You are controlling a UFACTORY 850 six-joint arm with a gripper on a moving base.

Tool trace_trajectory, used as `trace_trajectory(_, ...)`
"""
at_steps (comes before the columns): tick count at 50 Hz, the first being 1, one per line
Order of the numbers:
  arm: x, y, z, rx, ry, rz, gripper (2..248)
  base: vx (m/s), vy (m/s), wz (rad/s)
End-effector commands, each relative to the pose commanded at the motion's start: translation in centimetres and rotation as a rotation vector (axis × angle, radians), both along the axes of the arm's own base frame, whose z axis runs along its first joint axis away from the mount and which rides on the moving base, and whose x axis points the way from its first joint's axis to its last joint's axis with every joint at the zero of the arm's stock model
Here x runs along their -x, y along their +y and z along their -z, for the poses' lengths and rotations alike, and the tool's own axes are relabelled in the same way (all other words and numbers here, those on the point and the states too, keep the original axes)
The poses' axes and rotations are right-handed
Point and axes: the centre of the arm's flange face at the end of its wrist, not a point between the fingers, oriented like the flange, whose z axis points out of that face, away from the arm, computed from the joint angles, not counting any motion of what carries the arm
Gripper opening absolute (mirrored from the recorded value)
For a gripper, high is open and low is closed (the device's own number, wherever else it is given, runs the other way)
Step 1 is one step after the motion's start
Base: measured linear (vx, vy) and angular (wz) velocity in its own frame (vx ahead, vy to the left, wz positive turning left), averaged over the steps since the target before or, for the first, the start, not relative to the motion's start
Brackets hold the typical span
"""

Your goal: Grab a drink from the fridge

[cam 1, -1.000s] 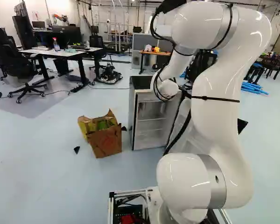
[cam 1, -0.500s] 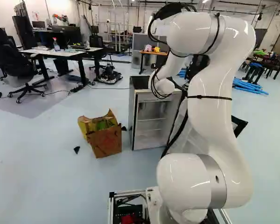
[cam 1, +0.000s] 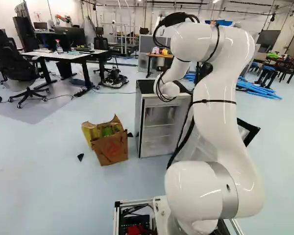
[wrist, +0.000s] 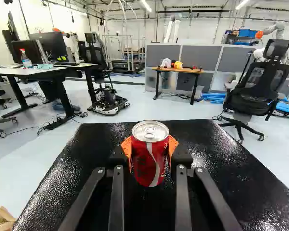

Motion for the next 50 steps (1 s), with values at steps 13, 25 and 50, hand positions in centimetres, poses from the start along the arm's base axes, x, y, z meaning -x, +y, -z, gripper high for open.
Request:
trace_trajectory(13,-1.6,0.2,0.4,0.001,-0.005,-0.006,94,0.000,0.000,0.000)
trace_trajectory(25,-1.8,0.2,0.5,0.001,0.003,-0.006,94,0.000,0.000,0.000)
trace_trajectory(50,-1.8,0.2,0.6,0.000,0.011,-0.005,96,0.000,0.000,0.000)
